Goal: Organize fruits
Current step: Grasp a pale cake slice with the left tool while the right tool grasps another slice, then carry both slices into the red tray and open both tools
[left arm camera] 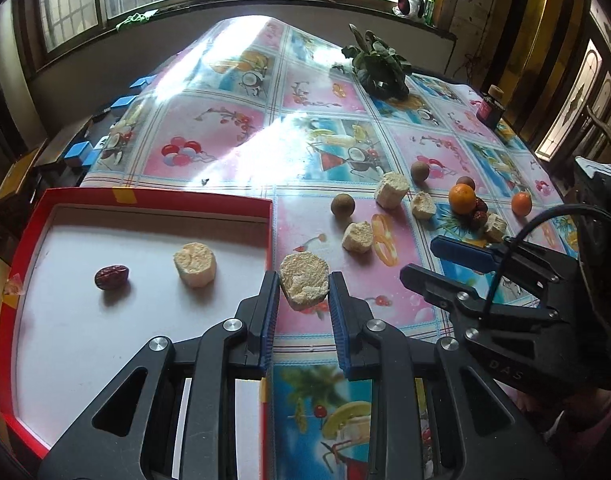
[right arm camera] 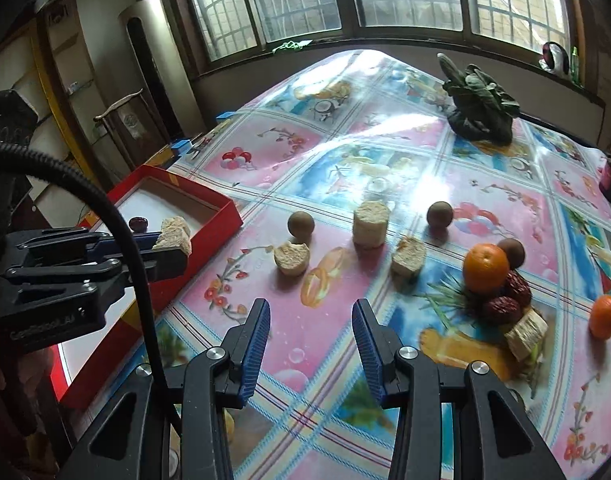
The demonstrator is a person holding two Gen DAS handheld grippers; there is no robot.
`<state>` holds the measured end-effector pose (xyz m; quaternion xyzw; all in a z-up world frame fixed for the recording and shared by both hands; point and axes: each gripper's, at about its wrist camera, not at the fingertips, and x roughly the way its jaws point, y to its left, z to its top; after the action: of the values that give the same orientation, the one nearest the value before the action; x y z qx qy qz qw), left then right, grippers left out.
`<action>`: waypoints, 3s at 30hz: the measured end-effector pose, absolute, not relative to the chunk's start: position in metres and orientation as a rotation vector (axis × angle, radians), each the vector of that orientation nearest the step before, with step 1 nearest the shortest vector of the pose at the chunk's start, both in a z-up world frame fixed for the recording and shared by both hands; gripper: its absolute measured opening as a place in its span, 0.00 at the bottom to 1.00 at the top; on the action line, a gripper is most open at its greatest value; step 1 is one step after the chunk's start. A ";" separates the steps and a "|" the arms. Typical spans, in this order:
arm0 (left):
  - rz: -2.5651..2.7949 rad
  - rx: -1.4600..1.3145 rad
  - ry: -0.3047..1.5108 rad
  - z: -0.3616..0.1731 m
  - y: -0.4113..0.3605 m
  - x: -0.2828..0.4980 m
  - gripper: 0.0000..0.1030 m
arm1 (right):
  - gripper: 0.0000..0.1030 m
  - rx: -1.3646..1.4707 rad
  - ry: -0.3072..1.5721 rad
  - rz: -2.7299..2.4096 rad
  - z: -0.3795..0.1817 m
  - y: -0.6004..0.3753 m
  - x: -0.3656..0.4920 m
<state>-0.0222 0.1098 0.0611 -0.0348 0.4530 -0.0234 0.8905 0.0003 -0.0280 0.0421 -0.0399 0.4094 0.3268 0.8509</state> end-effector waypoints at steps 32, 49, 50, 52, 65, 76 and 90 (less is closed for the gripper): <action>0.063 -0.125 0.923 0.065 0.181 -0.064 0.23 | 0.23 -0.129 0.812 0.745 0.065 0.005 -0.033; 0.166 -0.159 0.941 0.055 0.237 -0.088 0.23 | 0.23 -0.189 0.780 0.894 0.089 0.080 -0.070; 0.168 -0.162 0.945 0.053 0.239 -0.087 0.23 | 0.23 -0.193 0.784 0.902 0.087 0.085 -0.070; 0.172 -0.166 0.952 0.050 0.241 -0.084 0.23 | 0.23 -0.202 0.797 0.912 0.083 0.094 -0.067; 0.211 -0.167 0.966 0.037 0.253 -0.073 0.23 | 0.23 -0.235 0.891 0.951 0.046 0.141 -0.044; 0.257 -0.158 1.004 0.026 0.251 -0.067 0.30 | 0.23 -0.272 0.905 0.947 0.034 0.151 -0.045; 0.205 -0.154 0.950 0.049 0.221 -0.072 0.58 | 0.25 -0.123 0.821 0.895 0.073 0.085 -0.054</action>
<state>-0.0719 0.2207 0.0493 -0.0740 0.4561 0.0982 0.8814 -0.0536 0.0847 0.0729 -0.0579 0.3856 0.4201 0.8194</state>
